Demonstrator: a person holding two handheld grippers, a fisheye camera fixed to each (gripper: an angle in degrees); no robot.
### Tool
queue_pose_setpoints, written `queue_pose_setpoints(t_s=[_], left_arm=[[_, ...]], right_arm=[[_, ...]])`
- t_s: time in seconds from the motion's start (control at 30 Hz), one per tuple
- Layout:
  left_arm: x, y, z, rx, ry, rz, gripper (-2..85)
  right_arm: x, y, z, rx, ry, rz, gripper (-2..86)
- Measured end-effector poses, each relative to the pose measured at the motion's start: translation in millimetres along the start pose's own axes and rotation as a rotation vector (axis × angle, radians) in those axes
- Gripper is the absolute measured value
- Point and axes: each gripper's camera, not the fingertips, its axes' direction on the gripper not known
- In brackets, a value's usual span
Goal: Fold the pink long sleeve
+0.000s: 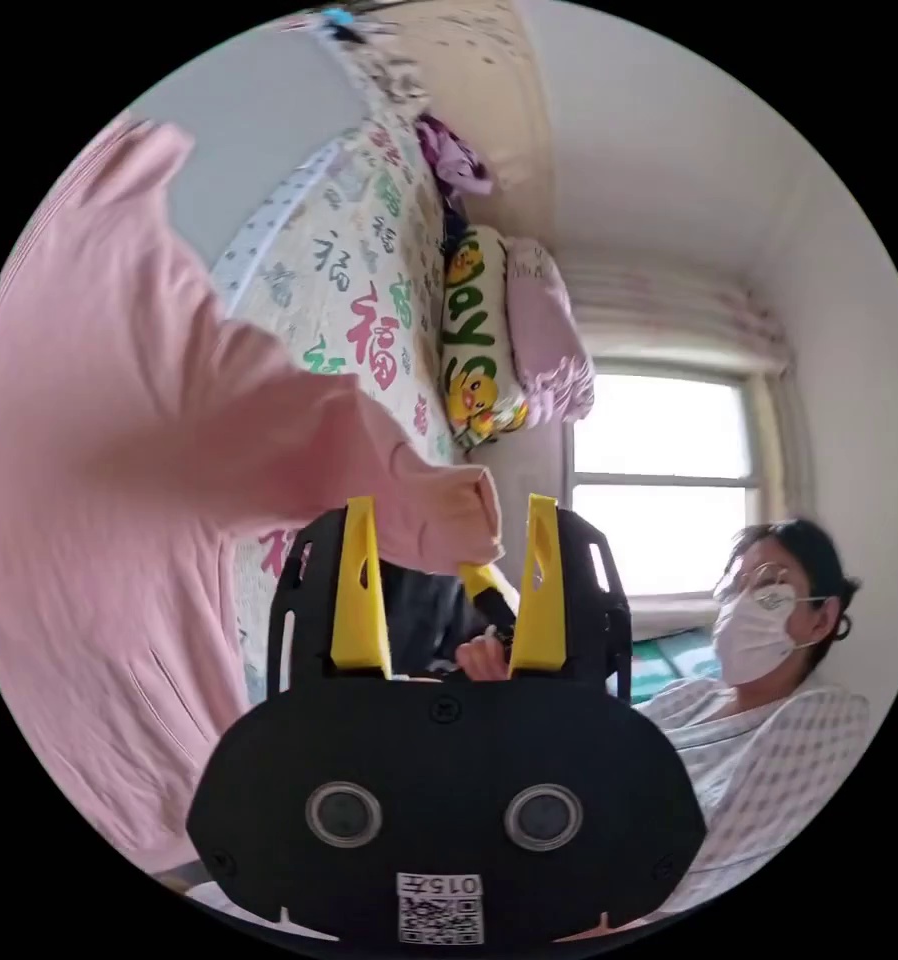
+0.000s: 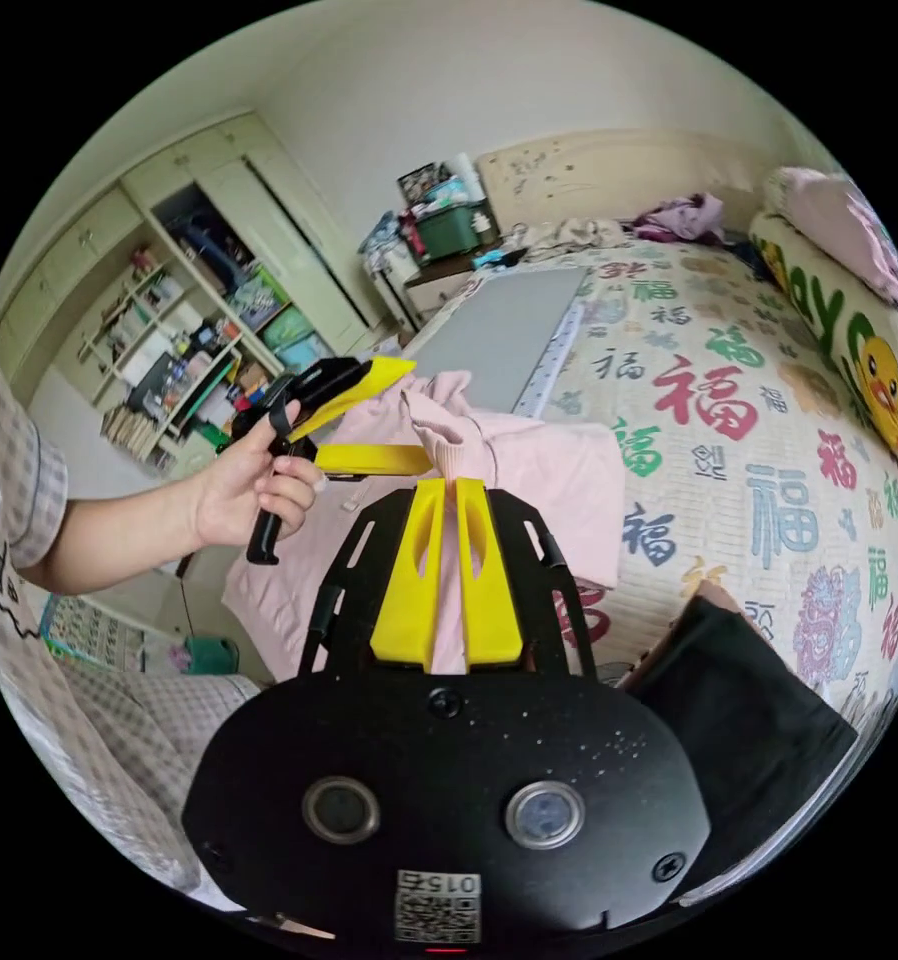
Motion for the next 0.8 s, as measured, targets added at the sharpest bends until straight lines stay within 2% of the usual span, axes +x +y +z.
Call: queue_pose_setpoints(t_s=[0.07, 0.2, 0.4, 0.57, 0.67, 0.8], left_arm=[[-13, 8, -30, 0.036, 0.0, -0.047, 17.8], [-32, 25, -106, 0.103, -0.04, -0.115, 7.0], [-19, 56, -234, 0.091, -0.229, -0.036, 4.8], [-32, 82, -328, 0.075, -0.345, -0.085, 4.8], [-57, 87, -359, 0.004, -0.403, -0.14, 4.8], [-83, 81, -367, -0.081, -0.391, -0.173, 4.9]], right_arm=[[-60, -14, 22, -0.074, 0.033, -0.081, 0.7], [-141, -35, 49, -0.149, 0.035, -0.179, 0.7], [-271, -54, 99, -0.24, -0.13, -0.221, 0.8], [-392, -52, 163, -0.351, -0.174, -0.172, 1.2], [-432, -44, 202, -0.43, -0.162, -0.088, 1.7], [-440, -34, 220, -0.493, -0.185, 0.098, 2.5]])
